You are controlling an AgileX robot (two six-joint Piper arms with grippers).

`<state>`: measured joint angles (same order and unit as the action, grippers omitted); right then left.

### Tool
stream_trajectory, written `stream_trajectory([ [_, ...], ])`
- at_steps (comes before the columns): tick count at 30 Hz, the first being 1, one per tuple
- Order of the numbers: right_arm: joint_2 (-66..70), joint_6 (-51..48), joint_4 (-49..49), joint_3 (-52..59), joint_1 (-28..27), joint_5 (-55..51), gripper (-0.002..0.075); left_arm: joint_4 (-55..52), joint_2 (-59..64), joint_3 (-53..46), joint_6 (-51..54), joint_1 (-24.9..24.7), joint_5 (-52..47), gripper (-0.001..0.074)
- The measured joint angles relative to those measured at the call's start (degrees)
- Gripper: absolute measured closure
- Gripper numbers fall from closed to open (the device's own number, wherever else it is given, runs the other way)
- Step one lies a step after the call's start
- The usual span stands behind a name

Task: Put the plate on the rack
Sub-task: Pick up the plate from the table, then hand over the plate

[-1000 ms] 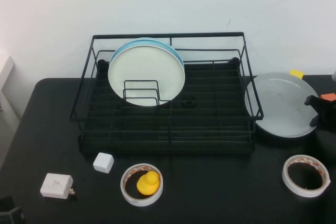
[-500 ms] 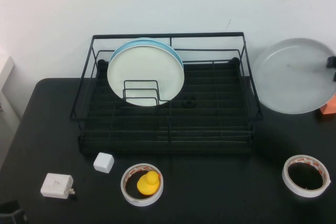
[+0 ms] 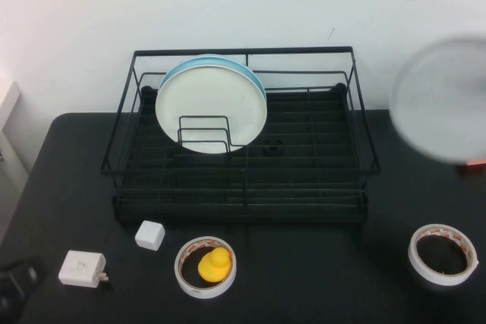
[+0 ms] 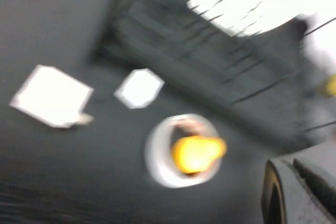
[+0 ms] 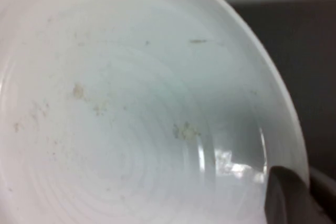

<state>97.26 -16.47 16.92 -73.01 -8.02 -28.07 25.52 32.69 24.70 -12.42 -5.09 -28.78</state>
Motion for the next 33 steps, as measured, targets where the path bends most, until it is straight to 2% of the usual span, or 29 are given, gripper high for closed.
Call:
stream_trajectory([
  [4,-8.9,0.1,-0.1,0.0,0.3,0.0,0.0716,18.7,0.0,0.0,3.9,0.0,1.7,0.0736],
  [7,-14.1,-0.2,0.4,0.3,2.5,-1.4,0.0716,36.2,0.0,0.0,16.9,0.0,0.2,0.0736],
  [9,-17.1,-1.2,2.7,2.0,5.3,-2.3,0.0716,49.2,0.0,0.0,30.1,0.0,-1.7,0.0733],
  [11,-20.1,-3.5,6.9,4.9,8.7,-2.5,0.0717,59.7,0.0,0.0,41.0,0.0,-3.0,0.0699],
  [13,-22.4,-6.2,11.1,7.8,11.6,-2.5,0.0717,66.7,0.0,0.0,47.5,0.0,-3.7,0.0615],
  [18,-26.1,-14.0,24.3,16.3,19.0,-4.4,0.0717,70.6,0.0,0.0,54.5,0.0,-5.4,0.0195],
  [20,-26.5,-18.3,30.2,18.9,21.8,-6.1,0.0717,70.8,0.0,0.0,56.9,0.0,-7.3,0.0112],
  [23,-26.5,-23.5,37.6,21.6,26.3,-6.7,0.0717,70.5,0.0,0.0,58.7,0.0,-11.0,0.0073],
  [26,-26.2,-27.4,43.6,22.2,30.4,-5.4,0.0717,68.7,0.0,0.0,58.7,0.0,-12.5,0.0085],
  [29,-25.9,-32.5,50.5,22.5,34.2,-2.4,0.0717,65.4,0.0,0.0,54.4,0.0,-11.5,0.0094],
  [33,-25.4,-40.1,58.3,22.5,36.9,-0.3,0.0717,62.7,0.0,-0.1,50.9,0.0,-10.5,0.0099],
])
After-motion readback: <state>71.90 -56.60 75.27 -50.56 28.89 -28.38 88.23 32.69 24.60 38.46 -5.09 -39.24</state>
